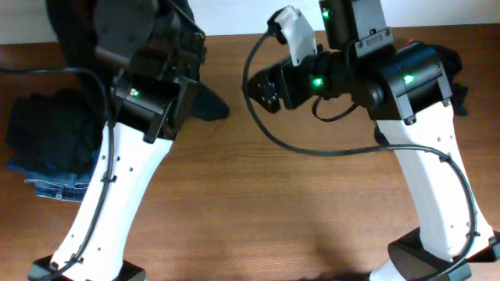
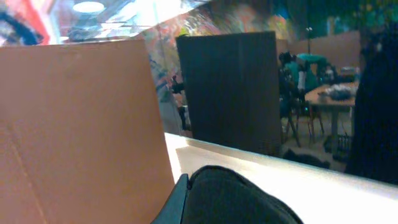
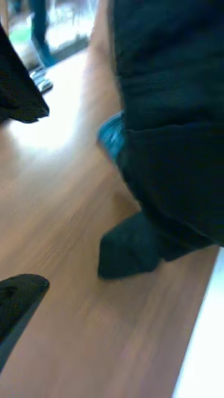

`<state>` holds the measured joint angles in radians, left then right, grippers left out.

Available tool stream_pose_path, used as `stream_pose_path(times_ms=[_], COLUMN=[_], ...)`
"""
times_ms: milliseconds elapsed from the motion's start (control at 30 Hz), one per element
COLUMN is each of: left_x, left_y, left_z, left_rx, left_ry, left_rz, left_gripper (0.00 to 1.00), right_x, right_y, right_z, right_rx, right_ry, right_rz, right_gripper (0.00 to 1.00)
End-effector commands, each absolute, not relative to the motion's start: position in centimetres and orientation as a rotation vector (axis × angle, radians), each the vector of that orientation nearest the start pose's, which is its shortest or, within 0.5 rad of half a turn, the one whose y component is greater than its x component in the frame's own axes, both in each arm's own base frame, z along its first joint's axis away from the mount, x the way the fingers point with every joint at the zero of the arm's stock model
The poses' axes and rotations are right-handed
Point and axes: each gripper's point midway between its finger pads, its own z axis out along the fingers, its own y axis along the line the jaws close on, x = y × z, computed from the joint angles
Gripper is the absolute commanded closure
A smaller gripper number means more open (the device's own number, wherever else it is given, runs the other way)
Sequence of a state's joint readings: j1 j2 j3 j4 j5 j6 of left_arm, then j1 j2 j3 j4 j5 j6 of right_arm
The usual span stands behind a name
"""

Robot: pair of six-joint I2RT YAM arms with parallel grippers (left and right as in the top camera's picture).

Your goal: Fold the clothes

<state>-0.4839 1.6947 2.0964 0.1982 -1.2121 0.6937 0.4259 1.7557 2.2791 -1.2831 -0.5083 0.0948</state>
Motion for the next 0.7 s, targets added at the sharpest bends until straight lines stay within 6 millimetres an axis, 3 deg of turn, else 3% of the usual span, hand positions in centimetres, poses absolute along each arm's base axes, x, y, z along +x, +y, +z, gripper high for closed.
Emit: stream_pose_path(times_ms=[0,33,133,200,300,567,667], left_x=[37.5,37.2,36.9,36.7,36.8,37.1,37.1], left_y=[-1.6,-1.5,-1.3,-1.2,-1.4,-1.7,-1.7], left_z=[63.4,63.8,64.2,64.3,64.4,64.7,64.7], left_rx=[-0.514,-0.520,-0.528,-0.531,-0.520,-0.497,-0.496], left_ry=[1.269,1.260,1.251,1.247,1.243,1.234,1.234], left_rz=[0.707,0.698,0.691,0.688,0.684,0.675,0.675], left_gripper=[1.00,1.00,1.00,1.00,1.00,1.00,1.00], right_x=[34.0,34.4,35.2,35.8,36.0,36.5,36.4], right_y=[26.7,27.7,29.5,30.4,31.8,34.9,36.3], right_z=[38.9,38.8,38.2,37.3,36.5,37.3,38.9], right_rx=[-0.344,-0.225,-0.083,0.039,0.197,0.437,0.458], right_ry=[2.414,2.441,2.474,2.516,2.568,2.552,2.496], right_rz=[1.156,1.282,1.455,1.560,1.747,2.075,2.166], right_gripper=[0.13,0.11,0.09,0.00,0.01,0.01,0.01])
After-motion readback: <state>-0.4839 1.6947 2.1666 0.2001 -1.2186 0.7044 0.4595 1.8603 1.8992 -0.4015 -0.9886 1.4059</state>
